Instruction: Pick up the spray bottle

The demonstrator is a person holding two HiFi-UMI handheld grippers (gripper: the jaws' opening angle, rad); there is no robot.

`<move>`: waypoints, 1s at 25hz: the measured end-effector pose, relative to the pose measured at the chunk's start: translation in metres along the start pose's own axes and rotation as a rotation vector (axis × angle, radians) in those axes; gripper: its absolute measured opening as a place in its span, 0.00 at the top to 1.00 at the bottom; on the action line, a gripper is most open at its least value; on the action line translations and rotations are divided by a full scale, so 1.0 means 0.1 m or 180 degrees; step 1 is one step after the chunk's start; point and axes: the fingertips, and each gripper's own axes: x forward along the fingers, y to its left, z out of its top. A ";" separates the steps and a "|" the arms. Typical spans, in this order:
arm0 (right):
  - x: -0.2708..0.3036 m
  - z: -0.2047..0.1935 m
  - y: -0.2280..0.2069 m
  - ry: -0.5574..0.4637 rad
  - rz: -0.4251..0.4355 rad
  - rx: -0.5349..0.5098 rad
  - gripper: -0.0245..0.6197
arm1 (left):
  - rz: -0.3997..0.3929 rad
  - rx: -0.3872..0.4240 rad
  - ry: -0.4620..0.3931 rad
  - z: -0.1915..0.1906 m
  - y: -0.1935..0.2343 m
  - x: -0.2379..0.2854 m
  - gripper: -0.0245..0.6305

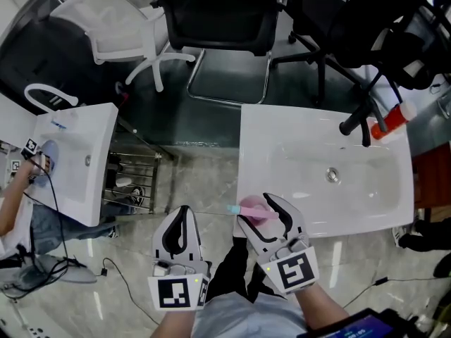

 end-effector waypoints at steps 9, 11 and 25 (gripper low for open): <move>0.08 -0.05 0.00 0.0051 0.0006 0.0017 0.58 | 0.0002 -0.0012 0.0027 -0.04 0.05 0.06 0.94; 0.08 -0.06 0.00 0.0059 0.0013 0.0020 0.59 | 0.0007 -0.0013 0.0028 -0.04 0.05 0.07 0.94; 0.11 -0.09 0.01 0.0081 0.0040 0.0001 0.64 | 0.0031 -0.0014 0.0046 -0.05 0.06 0.08 0.94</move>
